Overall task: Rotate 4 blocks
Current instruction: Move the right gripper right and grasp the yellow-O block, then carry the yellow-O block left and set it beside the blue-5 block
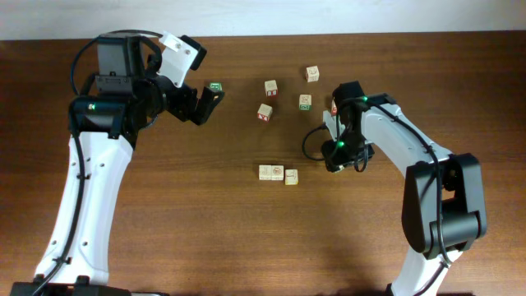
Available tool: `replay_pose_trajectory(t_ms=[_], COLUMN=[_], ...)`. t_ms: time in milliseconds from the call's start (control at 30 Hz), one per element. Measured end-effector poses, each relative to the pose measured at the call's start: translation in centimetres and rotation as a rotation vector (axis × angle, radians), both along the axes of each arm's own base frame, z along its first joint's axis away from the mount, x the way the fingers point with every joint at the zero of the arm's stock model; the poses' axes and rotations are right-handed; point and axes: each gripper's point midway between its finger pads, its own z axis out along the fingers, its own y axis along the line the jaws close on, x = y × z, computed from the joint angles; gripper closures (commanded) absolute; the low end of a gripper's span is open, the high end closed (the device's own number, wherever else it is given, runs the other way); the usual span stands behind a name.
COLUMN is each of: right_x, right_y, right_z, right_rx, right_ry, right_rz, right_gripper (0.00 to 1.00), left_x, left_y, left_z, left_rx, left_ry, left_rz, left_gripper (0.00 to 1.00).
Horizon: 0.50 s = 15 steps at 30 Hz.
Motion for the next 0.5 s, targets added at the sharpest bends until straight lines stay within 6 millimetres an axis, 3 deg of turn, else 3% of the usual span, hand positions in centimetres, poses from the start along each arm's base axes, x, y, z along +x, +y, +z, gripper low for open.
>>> replay_pose_trajectory(t_ms=[133,500], right_x=[0.12,0.18], right_y=[0.03,0.38], right_z=[-0.02,0.03], right_rx=[0.001,0.012], right_ry=[-0.003,0.007], right_rz=[-0.022,-0.161], right_gripper=[0.69,0.8], left_x=[0.0,0.0], left_y=[0.0,0.0], left_z=[0.0,0.0], left_rx=[0.0,0.0], left_ry=[0.0,0.0], left_rz=[0.0,0.0], left_gripper=[0.01,0.01])
